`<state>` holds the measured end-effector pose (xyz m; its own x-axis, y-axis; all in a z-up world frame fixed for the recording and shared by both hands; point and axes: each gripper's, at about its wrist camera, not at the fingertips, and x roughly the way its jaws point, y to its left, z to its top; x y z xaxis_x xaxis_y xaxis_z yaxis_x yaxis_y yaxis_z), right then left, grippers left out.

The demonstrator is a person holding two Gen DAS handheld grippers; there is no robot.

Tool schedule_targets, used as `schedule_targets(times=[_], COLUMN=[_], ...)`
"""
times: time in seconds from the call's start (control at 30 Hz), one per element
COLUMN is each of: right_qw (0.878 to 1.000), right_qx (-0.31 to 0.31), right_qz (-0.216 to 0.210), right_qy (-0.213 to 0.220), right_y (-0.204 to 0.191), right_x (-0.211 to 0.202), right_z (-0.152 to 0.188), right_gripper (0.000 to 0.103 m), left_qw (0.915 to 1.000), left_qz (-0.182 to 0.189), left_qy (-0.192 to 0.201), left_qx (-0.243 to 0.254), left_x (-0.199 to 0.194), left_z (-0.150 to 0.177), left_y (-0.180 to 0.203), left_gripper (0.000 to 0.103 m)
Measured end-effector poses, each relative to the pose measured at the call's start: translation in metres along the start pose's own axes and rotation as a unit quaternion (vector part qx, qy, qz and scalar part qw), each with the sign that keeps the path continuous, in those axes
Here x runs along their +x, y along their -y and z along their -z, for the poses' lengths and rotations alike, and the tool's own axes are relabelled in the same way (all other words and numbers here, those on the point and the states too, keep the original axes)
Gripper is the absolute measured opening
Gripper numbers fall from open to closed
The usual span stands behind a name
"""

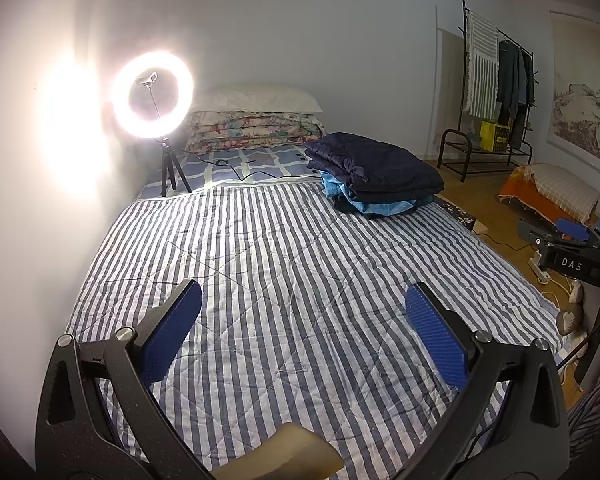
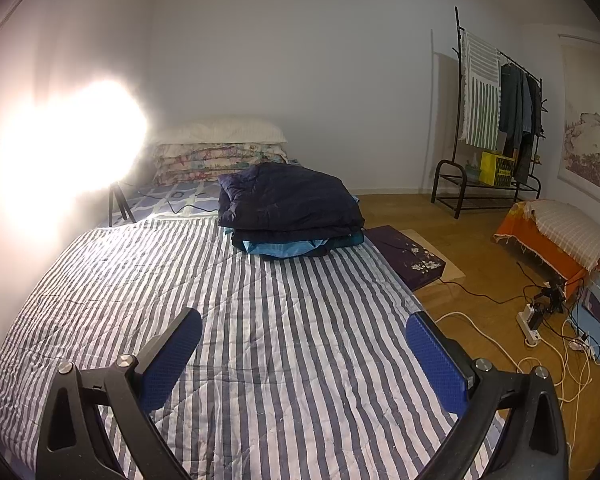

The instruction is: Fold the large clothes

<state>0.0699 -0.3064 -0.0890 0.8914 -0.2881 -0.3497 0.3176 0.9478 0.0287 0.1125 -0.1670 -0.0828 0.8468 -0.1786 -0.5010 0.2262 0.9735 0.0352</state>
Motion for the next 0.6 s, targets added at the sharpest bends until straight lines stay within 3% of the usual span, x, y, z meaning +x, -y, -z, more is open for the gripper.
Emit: schedule_targets(times=[0.6], right_qw=[1.000], right_qx=[0.000], right_qz=[-0.001], right_qy=[-0.003], right_y=[0.0002], right_x=[0.0007], right_z=[0.0032], right_gripper=[0.103], left_qw=[1.0000], left_qz=[-0.007], left_qy=[0.000], left_qx=[-0.003], left_x=[-0.0004], left_z=[-0.0019], left_y=[0.0040], left_gripper=[0.103])
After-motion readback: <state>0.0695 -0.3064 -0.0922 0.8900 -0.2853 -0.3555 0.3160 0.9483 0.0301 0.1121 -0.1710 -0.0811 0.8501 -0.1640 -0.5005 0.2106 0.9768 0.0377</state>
